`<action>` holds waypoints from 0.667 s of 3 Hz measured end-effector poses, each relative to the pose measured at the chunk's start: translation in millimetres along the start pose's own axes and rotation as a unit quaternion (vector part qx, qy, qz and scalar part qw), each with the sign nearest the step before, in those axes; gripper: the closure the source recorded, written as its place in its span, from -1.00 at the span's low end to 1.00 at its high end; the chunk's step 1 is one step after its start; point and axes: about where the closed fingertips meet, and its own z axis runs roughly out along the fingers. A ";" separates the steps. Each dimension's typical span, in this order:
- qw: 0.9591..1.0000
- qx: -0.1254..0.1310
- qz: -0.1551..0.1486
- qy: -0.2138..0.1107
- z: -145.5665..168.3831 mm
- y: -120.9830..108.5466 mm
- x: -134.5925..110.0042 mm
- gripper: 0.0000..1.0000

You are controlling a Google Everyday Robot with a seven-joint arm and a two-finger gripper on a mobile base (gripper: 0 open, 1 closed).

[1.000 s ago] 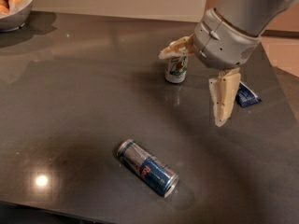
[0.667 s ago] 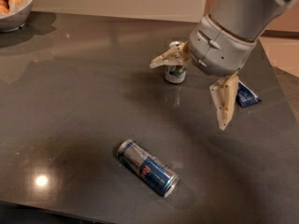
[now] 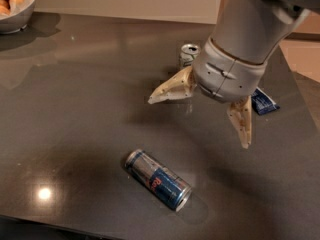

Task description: Place redbull can upright

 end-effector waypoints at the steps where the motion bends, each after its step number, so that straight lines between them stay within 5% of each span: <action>1: 0.999 -0.011 -0.047 0.007 11.9 3.3 -4.3 -1.00; 2: 0.999 -0.011 -0.047 0.008 11.7 2.9 -4.2 -1.00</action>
Offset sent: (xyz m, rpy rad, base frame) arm -0.0075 -0.0014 -0.0110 -0.0282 -0.0102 0.0754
